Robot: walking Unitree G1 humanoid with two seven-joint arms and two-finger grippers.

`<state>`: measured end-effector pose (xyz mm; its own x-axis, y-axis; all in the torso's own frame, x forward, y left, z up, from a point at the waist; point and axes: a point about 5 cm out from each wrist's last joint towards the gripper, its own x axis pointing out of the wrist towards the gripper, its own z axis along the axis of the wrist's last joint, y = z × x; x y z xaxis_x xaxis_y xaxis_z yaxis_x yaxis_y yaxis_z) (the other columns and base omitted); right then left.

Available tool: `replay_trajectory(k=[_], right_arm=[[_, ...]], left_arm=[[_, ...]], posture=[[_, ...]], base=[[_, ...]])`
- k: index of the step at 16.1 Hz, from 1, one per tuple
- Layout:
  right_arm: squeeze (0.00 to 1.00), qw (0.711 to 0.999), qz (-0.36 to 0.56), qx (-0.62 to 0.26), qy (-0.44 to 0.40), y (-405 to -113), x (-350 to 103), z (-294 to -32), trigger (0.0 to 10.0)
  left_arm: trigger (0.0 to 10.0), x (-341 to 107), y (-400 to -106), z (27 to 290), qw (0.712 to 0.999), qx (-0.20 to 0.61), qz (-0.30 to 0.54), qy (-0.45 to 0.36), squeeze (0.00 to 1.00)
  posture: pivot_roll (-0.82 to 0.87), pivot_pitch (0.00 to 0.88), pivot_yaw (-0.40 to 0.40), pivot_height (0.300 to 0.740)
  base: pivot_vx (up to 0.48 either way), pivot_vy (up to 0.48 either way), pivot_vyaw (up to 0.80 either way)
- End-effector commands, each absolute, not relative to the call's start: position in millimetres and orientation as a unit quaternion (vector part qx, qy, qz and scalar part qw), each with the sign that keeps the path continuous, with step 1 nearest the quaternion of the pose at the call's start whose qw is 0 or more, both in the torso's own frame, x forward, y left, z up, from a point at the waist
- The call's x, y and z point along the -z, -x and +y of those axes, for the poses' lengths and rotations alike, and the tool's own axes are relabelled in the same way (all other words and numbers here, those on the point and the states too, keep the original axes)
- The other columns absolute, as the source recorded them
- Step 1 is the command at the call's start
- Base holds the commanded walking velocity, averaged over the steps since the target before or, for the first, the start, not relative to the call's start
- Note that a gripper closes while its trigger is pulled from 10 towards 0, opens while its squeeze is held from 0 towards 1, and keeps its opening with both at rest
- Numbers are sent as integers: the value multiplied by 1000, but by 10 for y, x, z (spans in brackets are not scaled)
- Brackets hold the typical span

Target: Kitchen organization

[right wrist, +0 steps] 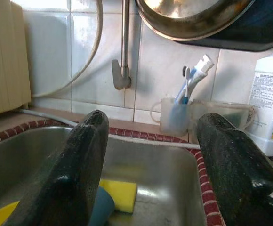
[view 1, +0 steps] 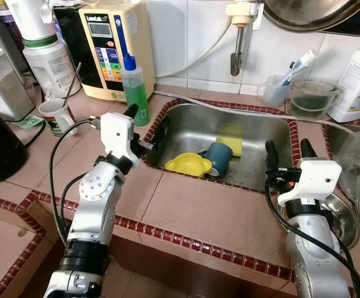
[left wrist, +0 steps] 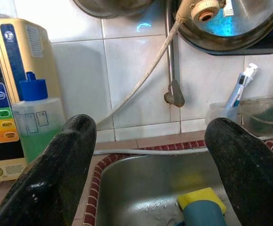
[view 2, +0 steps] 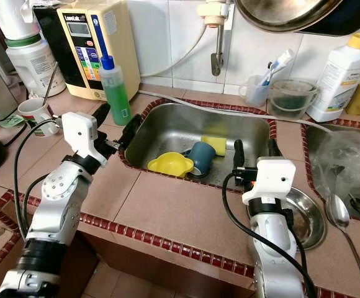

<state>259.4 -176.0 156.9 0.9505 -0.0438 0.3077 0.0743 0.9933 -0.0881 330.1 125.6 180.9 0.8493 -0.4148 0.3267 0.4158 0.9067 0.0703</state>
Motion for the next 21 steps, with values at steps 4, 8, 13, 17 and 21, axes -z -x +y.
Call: replay_trajectory(k=[4, 8, 13, 17, 21], right_arm=[[0, 987, -148, 26, 51, -2533, -1539, -1736, 10000], [0, 988, -147, 24, 51, -2546, -1538, -1743, 10000], [0, 988, -146, 20, 53, -2558, -1535, -1741, 10000], [0, 988, -143, 14, 52, -2528, -1520, -1730, 10000], [0, 991, -117, -17, 60, -2453, -1449, -1687, 10000]], left_arm=[[10000, -1806, -3222, 1260, 958, 233, -166, 2, 0], [10000, -1826, -3220, 1255, 958, 235, -166, 10, 0], [10000, -1828, -3213, 1246, 957, 239, -163, 13, 0], [10000, -1804, -3229, 1244, 960, 240, -136, 40, 0], [10000, -1691, -3259, 1311, 965, 249, -82, -25, 0]], posture=[[-174, 5, 81, 740], [-169, 0, 81, 740], [-168, 0, 82, 740], [-171, 0, 87, 740], [-170, 15, 85, 740]], base=[[0, -63, 0], [0, -383, 0], [0, -480, 0], [0, -202, 0], [0, 0, 0]])
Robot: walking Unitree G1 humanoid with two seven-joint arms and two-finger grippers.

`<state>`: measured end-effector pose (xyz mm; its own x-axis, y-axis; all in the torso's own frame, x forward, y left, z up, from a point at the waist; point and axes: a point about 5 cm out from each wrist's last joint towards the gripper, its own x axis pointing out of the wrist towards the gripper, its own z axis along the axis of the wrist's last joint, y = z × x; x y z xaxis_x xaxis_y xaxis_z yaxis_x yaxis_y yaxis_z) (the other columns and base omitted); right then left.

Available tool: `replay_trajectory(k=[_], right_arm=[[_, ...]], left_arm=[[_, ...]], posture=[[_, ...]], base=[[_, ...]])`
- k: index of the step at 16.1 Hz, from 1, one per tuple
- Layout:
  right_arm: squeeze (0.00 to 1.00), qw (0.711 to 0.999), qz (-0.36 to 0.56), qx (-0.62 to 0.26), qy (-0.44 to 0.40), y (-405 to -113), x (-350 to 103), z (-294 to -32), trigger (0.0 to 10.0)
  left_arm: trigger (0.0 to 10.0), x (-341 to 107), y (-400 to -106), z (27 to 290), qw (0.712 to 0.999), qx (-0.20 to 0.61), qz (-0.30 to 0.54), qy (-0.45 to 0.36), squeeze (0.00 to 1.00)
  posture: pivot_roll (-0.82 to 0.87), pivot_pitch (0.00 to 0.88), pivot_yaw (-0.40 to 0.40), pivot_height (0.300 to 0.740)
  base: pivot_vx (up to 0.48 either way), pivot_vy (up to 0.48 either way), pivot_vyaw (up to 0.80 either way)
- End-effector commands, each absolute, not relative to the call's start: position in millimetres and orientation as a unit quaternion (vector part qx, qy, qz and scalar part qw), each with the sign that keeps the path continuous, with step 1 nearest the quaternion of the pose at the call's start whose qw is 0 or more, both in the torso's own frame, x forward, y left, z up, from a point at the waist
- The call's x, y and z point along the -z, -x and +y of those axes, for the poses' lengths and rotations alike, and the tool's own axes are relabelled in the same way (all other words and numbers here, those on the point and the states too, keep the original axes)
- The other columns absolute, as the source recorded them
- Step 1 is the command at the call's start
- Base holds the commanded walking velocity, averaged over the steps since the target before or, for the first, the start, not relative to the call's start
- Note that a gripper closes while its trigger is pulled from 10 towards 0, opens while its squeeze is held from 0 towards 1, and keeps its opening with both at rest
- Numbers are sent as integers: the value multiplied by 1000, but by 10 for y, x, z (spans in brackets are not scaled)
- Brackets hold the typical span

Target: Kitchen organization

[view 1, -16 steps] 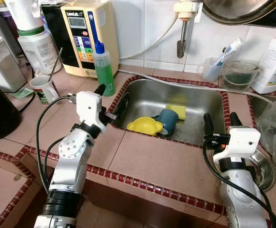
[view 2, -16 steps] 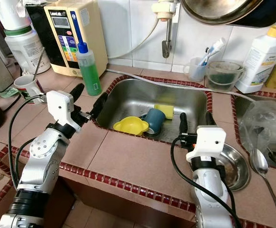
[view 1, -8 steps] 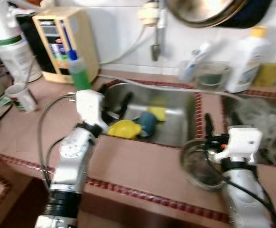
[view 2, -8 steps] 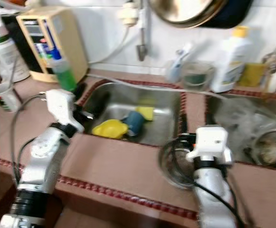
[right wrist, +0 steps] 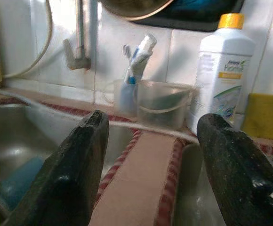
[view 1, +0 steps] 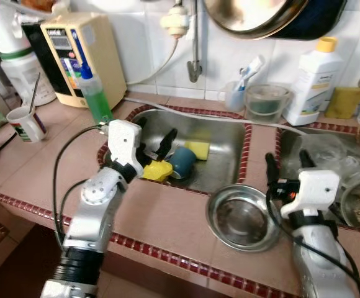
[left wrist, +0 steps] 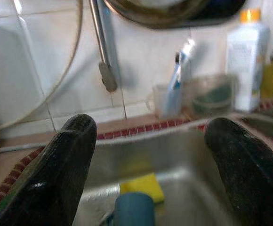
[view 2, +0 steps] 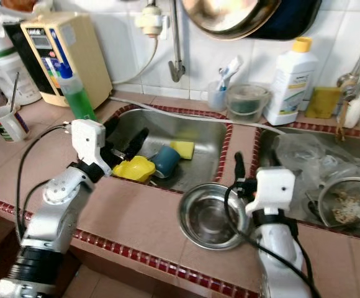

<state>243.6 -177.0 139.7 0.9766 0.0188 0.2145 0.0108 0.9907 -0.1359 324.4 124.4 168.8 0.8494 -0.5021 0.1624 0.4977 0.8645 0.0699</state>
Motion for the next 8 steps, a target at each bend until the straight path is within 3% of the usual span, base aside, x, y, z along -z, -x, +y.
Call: replay_trajectory(k=[1, 8], right_arm=[[0, 992, -106, -28, 64, -2397, -1399, -1677, 10000], [0, 992, -98, -37, 64, -2352, -1391, -1665, 10000]], left_arm=[[10000, -1658, -3224, 1349, 960, 268, -72, -34, 0], [10000, -1590, -3145, 1391, 956, 284, -58, -38, 0]], posture=[[-169, 21, 84, 740], [-166, 35, 79, 740]], base=[[0, 0, 0], [0, 0, 0]])
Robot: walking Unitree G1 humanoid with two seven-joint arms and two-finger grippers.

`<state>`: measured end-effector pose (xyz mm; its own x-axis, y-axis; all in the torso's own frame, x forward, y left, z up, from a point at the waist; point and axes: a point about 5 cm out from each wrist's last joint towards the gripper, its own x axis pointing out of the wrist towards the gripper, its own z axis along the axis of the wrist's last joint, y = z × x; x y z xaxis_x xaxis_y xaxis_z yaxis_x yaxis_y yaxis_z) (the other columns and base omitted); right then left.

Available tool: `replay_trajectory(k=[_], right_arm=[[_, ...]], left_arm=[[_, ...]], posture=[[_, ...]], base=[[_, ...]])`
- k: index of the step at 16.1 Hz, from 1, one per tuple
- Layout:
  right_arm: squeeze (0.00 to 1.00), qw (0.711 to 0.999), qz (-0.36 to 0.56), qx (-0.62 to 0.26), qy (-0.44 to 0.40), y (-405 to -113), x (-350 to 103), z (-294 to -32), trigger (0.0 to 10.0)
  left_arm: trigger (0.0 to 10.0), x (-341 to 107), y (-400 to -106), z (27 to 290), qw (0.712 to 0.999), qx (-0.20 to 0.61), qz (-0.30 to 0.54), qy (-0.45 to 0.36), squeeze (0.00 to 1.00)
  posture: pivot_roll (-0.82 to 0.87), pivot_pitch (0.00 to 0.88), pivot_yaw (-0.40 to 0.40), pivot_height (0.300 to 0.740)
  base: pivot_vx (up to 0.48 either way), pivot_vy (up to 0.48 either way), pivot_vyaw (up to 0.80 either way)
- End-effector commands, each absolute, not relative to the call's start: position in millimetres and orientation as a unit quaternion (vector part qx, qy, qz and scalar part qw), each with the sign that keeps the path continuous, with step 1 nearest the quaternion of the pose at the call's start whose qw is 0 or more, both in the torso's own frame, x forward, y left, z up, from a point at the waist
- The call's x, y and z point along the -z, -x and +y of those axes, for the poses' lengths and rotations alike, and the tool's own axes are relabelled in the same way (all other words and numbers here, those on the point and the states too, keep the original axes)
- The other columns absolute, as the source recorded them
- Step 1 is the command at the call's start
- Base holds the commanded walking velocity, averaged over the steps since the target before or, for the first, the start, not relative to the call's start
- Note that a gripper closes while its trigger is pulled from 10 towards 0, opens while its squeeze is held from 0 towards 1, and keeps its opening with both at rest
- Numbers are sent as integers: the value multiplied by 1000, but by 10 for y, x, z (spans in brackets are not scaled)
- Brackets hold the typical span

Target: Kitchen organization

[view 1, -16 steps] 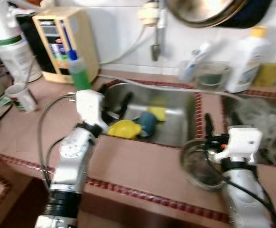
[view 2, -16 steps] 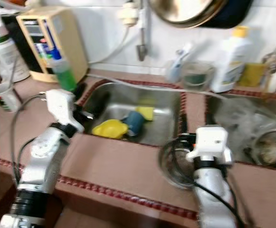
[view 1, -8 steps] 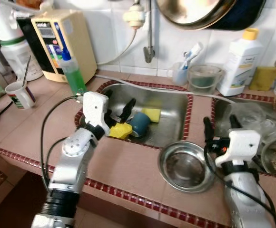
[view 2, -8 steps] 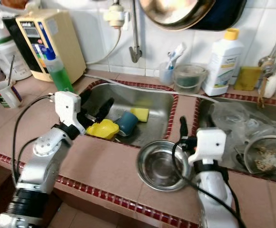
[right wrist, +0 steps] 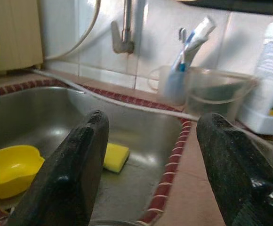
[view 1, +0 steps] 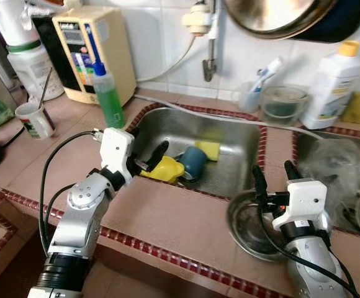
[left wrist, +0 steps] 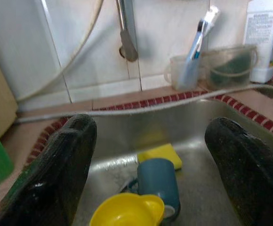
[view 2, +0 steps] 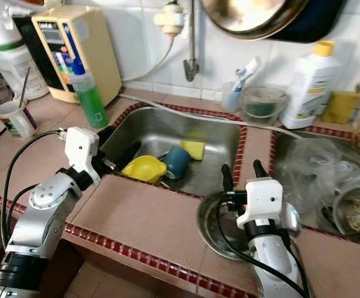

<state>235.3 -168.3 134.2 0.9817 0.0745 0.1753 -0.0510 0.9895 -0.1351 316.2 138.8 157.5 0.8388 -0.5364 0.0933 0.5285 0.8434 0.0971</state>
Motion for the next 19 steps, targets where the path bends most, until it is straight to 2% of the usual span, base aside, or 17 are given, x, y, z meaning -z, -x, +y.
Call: replay_trajectory(k=[1, 19], right_arm=[[0, 992, -98, -39, 65, -2350, -1395, -1667, 10000], [0, 992, -105, -43, 58, -2441, -1447, -1670, 10000]], left_arm=[[10000, -1583, -3142, 1388, 956, 286, -54, -39, 0], [10000, -1568, -3168, 1368, 956, 290, -38, -3, 0]], posture=[[-166, 36, 79, 740], [-161, 10, 67, 740]], base=[[0, 0, 0], [0, 0, 0]])
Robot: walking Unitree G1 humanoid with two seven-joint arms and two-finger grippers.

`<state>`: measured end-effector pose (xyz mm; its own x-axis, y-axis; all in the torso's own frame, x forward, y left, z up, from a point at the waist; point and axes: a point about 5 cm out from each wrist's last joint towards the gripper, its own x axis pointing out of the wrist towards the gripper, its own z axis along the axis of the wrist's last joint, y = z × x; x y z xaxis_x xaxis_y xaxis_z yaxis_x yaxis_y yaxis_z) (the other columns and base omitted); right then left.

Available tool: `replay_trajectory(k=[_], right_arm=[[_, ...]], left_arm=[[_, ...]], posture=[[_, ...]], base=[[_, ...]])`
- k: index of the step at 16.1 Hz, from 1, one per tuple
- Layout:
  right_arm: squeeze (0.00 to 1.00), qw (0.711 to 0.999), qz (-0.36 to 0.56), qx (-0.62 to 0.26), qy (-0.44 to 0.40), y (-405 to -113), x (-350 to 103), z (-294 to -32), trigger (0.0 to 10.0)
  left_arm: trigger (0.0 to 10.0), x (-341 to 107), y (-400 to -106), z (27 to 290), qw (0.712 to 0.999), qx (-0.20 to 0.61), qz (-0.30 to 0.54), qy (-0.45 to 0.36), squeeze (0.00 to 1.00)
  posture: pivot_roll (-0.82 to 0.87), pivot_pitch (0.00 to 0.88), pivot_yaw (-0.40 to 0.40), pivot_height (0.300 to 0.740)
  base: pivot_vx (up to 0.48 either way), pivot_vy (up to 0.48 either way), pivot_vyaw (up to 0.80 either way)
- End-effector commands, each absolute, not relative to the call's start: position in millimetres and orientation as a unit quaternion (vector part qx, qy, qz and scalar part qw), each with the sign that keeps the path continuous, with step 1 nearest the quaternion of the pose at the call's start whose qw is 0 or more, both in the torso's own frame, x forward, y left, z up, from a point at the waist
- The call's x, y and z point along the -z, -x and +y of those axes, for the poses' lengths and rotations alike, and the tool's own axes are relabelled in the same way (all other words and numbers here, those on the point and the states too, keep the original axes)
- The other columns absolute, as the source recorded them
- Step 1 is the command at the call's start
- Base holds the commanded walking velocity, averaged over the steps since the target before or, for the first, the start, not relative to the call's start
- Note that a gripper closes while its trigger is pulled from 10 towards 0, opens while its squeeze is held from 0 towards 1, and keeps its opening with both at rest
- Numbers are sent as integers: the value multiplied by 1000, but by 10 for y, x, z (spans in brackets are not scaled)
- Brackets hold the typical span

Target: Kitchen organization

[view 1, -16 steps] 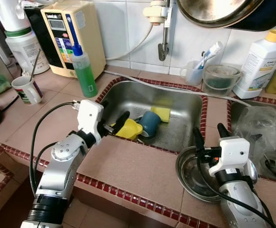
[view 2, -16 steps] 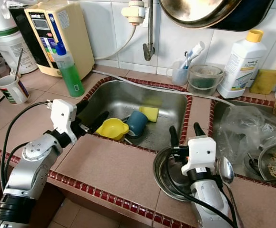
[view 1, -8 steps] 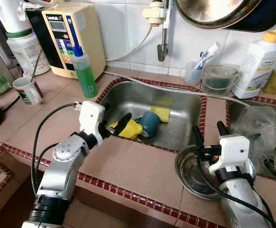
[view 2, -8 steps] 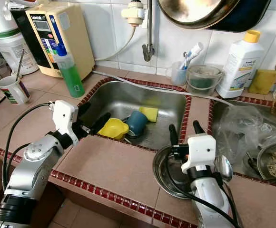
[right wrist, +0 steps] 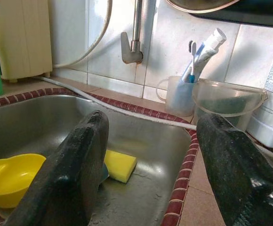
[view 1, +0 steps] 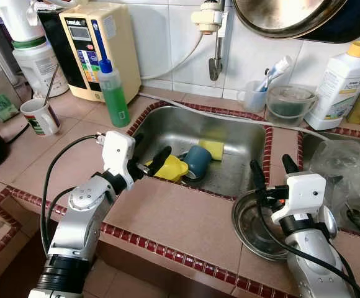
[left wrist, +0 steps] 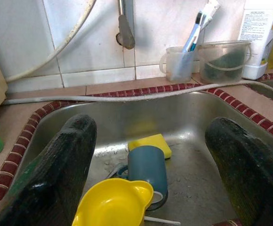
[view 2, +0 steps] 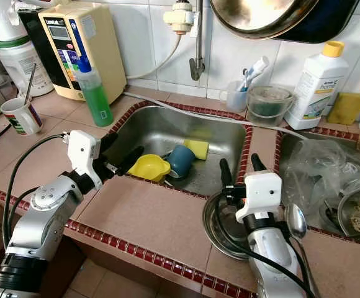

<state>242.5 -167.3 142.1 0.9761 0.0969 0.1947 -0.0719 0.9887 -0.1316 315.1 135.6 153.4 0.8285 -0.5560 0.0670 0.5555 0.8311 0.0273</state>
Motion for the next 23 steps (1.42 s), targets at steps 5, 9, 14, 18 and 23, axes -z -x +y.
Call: replay_trajectory(k=[5, 9, 14, 18, 23], right_arm=[[0, 994, -93, -38, 49, -2453, -1433, -1679, 10000], [0, 993, -101, -36, 45, -2449, -1447, -1683, 10000], [0, 992, -103, -42, 52, -2446, -1457, -1671, 10000], [0, 992, -104, -44, 53, -2455, -1461, -1668, 10000], [0, 992, -104, -45, 54, -2457, -1462, -1667, 10000]], left_arm=[[10000, -1579, -3157, 1347, 956, 289, -45, -15, 0], [10000, -1590, -3156, 1364, 956, 289, -43, -9, 0], [10000, -1597, -3159, 1389, 957, 286, -43, -7, 0], [10000, -1601, -3158, 1386, 957, 286, -43, -6, 0], [10000, -1603, -3160, 1379, 957, 288, -43, -9, 0]], posture=[[-163, 15, 69, 740], [-160, 17, 68, 740], [-156, 21, 64, 740], [-157, 18, 62, 740], [-155, 18, 62, 740]], base=[[0, 0, -604], [0, 0, -591], [0, 0, 0], [0, 0, 0], [-164, 0, 0]])
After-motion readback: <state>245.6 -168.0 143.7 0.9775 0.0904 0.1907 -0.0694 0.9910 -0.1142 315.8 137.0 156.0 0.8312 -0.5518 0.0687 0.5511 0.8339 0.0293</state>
